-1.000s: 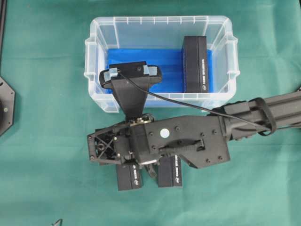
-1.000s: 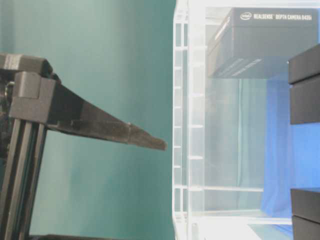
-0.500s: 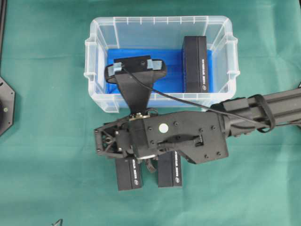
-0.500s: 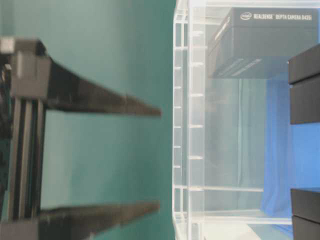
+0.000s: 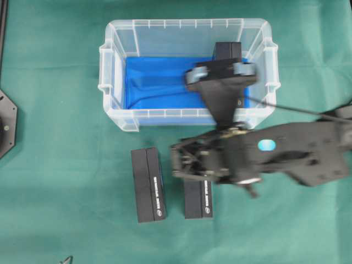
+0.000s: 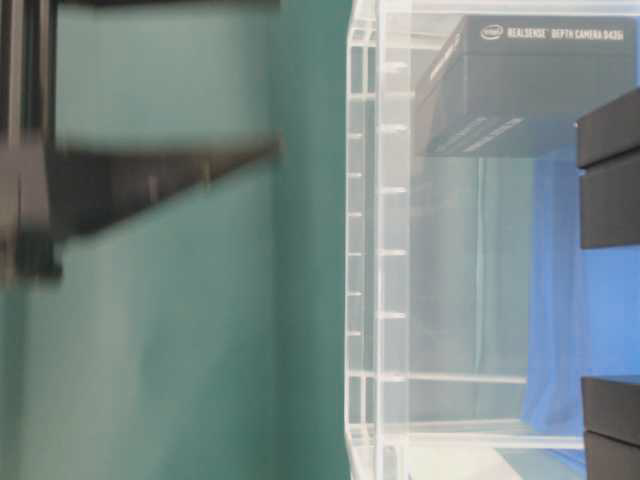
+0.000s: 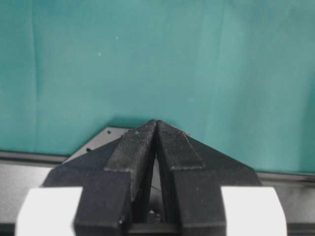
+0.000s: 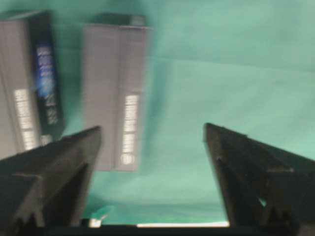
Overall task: Take the box out of the case with the right arm.
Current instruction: 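Open the right gripper and withdraw it to the right, then move the open right gripper over the right black box in the bin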
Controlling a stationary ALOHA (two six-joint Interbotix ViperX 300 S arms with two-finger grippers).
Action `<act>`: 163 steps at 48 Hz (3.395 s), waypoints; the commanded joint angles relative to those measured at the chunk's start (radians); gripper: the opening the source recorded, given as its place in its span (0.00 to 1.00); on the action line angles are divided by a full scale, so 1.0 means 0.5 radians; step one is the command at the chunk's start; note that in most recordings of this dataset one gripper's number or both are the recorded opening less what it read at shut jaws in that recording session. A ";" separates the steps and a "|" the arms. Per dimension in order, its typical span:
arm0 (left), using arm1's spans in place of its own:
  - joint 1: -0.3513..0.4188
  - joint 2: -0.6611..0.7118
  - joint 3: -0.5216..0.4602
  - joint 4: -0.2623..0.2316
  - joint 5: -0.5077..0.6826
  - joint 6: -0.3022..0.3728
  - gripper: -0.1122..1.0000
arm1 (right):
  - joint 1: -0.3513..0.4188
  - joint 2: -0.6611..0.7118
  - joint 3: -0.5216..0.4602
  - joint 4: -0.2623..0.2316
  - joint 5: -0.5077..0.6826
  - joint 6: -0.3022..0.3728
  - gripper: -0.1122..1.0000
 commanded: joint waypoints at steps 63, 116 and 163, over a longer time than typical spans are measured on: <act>0.003 -0.003 0.006 0.006 -0.009 0.000 0.10 | -0.202 -1.181 1.212 -0.110 -0.147 -0.107 0.87; 0.003 0.003 0.009 0.006 -0.009 0.000 0.10 | -0.945 -1.187 1.292 -0.098 -0.383 -0.850 0.87; 0.003 -0.015 0.012 0.006 -0.009 0.000 0.10 | -0.881 -0.788 0.911 -0.055 -0.561 -0.850 0.87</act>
